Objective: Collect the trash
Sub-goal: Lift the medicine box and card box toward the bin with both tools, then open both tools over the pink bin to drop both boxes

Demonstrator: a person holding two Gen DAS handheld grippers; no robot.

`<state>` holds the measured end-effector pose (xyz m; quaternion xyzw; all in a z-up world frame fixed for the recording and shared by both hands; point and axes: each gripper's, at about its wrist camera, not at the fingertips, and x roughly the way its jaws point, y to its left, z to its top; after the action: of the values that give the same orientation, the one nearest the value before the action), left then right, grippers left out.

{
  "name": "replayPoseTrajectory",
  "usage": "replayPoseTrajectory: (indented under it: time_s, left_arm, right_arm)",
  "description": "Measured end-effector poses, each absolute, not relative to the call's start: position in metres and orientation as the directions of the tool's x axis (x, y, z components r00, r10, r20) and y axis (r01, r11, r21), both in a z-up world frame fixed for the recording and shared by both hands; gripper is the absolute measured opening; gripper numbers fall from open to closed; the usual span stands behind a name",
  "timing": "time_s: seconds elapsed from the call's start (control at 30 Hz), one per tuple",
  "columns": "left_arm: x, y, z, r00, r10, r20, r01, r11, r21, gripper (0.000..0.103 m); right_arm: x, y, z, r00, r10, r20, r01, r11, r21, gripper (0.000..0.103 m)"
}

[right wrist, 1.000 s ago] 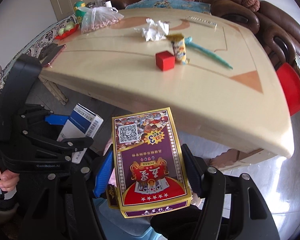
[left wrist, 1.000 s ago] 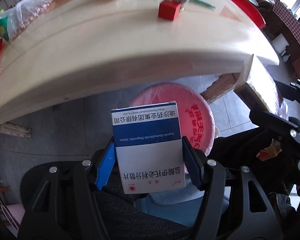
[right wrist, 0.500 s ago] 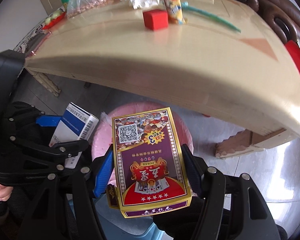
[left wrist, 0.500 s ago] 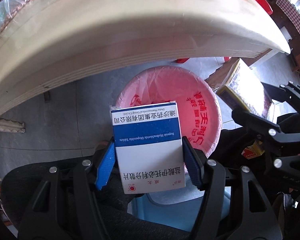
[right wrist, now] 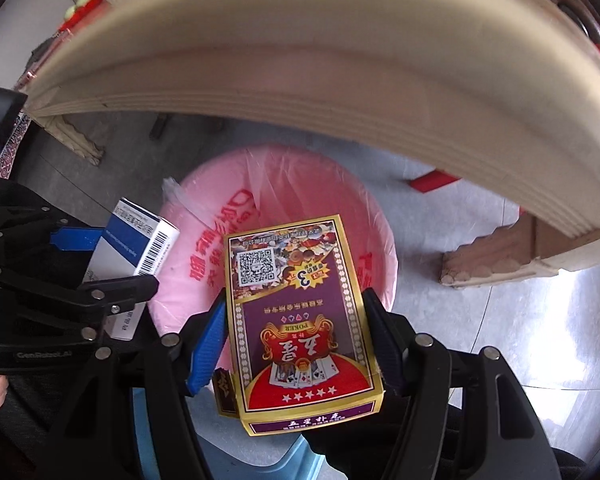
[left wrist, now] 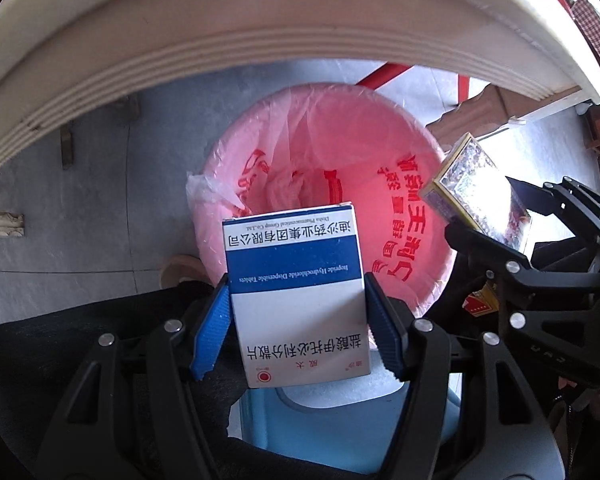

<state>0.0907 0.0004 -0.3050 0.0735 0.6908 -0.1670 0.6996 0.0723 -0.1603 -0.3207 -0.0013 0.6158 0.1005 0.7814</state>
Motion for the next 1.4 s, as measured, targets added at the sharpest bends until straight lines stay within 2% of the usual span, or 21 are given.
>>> replayPoseTrajectory:
  time_s: [0.17, 0.27, 0.37, 0.5, 0.57, 0.87, 0.97, 1.03, 1.07, 1.2, 1.4]
  left_arm:
    - [0.100, 0.001, -0.329, -0.050, -0.106, -0.993, 0.309, 0.944, -0.116, 0.063]
    - [0.105, 0.000, -0.344, -0.026, -0.031, -0.999, 0.317, 0.948, -0.037, 0.063]
    - [0.112, 0.001, -0.357, -0.102, -0.101, -0.990, 0.281, 0.951, -0.126, 0.063]
    - [0.118, -0.002, -0.363, -0.095, -0.070, -0.993, 0.284, 0.954, -0.095, 0.063]
    - [0.119, -0.006, -0.368, -0.121, -0.099, -0.988, 0.283, 0.950, -0.130, 0.062]
    - [0.127, -0.004, -0.370, -0.113, -0.095, -0.989, 0.272, 0.955, -0.123, 0.063]
    - [0.128, -0.003, -0.368, -0.118, -0.097, -0.988, 0.263, 0.956, -0.126, 0.064]
    - [0.130, -0.003, -0.365, -0.105, -0.101, -0.989, 0.255, 0.959, -0.125, 0.076]
    - [0.130, -0.001, -0.364, -0.096, -0.102, -0.990, 0.248, 0.961, -0.123, 0.078]
    - [0.132, 0.004, -0.361, -0.084, -0.118, -0.989, 0.212, 0.968, -0.134, 0.078]
    - [0.131, 0.005, -0.362, -0.087, -0.116, -0.989, 0.202, 0.971, -0.131, 0.079]
  right_arm:
    - [0.079, -0.161, -0.348, 0.170, 0.151, -0.974, -0.158, 0.980, 0.125, 0.063]
    - [0.082, -0.159, -0.363, 0.137, 0.154, -0.979, -0.167, 0.977, 0.130, 0.063]
    - [0.084, -0.158, -0.376, 0.107, 0.166, -0.980, -0.168, 0.975, 0.147, 0.063]
    - [0.089, -0.158, -0.386, 0.080, 0.192, -0.978, -0.162, 0.971, 0.177, 0.063]
    - [0.091, -0.156, -0.392, 0.065, 0.210, -0.975, -0.162, 0.967, 0.198, 0.063]
    - [0.094, -0.157, -0.401, 0.054, 0.216, -0.975, -0.173, 0.964, 0.204, 0.064]
    - [0.092, -0.153, -0.402, 0.048, 0.234, -0.971, -0.184, 0.958, 0.221, 0.067]
    - [0.092, -0.150, -0.402, 0.051, 0.240, -0.969, -0.190, 0.955, 0.227, 0.079]
    - [0.091, -0.150, -0.401, 0.059, 0.242, -0.968, -0.191, 0.955, 0.227, 0.079]
    - [0.092, -0.151, -0.399, 0.073, 0.234, -0.969, -0.185, 0.958, 0.217, 0.086]
    - [0.092, -0.154, -0.398, 0.076, 0.242, -0.967, -0.174, 0.958, 0.226, 0.086]
